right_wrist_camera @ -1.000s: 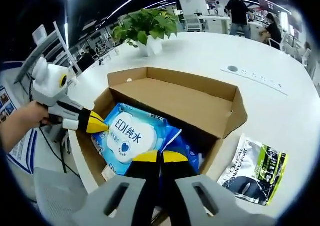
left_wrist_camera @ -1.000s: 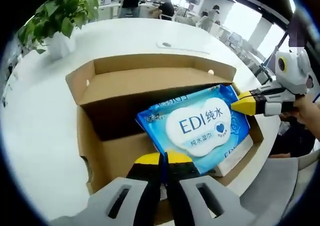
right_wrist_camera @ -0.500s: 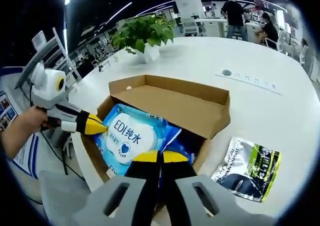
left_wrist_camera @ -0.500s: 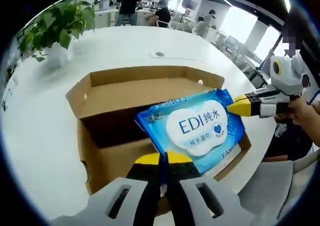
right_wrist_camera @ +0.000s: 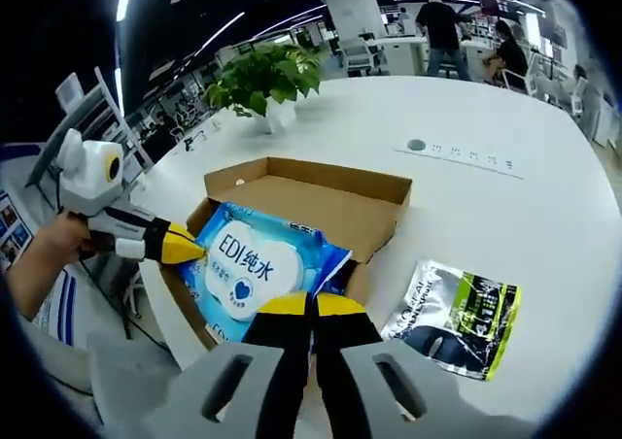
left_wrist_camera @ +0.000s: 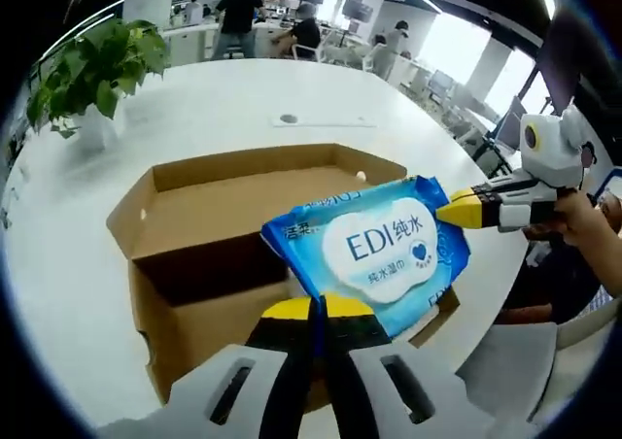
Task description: Operate the shoe box by opening the lid, removing the specified soft item, and placing it in the target area until the item is outside and the box remains undamaged.
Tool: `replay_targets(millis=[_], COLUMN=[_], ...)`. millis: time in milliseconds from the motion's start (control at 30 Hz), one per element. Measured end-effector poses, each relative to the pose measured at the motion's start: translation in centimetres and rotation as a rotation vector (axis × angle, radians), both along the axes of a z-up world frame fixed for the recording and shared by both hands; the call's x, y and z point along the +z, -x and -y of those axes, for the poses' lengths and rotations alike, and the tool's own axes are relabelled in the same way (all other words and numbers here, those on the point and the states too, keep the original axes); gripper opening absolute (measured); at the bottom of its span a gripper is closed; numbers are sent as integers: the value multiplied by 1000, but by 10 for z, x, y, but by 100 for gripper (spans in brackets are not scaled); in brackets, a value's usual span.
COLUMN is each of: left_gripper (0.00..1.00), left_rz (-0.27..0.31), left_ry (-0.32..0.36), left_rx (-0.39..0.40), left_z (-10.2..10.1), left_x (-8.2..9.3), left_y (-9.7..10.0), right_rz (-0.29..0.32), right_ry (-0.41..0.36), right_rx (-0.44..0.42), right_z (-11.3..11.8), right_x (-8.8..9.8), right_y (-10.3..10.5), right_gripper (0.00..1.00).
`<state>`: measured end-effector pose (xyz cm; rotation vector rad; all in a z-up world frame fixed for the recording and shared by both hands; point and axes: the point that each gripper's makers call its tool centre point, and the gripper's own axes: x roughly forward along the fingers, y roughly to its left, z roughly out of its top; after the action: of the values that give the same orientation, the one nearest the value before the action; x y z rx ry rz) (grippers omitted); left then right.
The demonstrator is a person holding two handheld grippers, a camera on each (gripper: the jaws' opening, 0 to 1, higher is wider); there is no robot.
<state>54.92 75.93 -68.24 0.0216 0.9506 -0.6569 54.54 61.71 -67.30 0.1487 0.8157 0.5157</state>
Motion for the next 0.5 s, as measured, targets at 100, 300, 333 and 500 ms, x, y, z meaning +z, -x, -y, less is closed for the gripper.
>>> replay_targets(millis=[100, 300, 333, 500], left_gripper=[0, 0, 0, 0], left_rz=[3, 1, 2, 3], left_ry=[3, 22, 24, 33], left_rx=[-15, -34, -38, -59], left_z=[13, 34, 39, 55], left_x=[3, 8, 9, 10], left_y=[2, 4, 5, 5], right_rz=[-3, -2, 0, -3], right_ry=[4, 16, 18, 17], right_rx=[-13, -43, -50, -75], right_z=[11, 33, 37, 54], right_x=[1, 2, 3, 4], right_y=[2, 6, 6, 8], right_gripper=[0, 0, 0, 0])
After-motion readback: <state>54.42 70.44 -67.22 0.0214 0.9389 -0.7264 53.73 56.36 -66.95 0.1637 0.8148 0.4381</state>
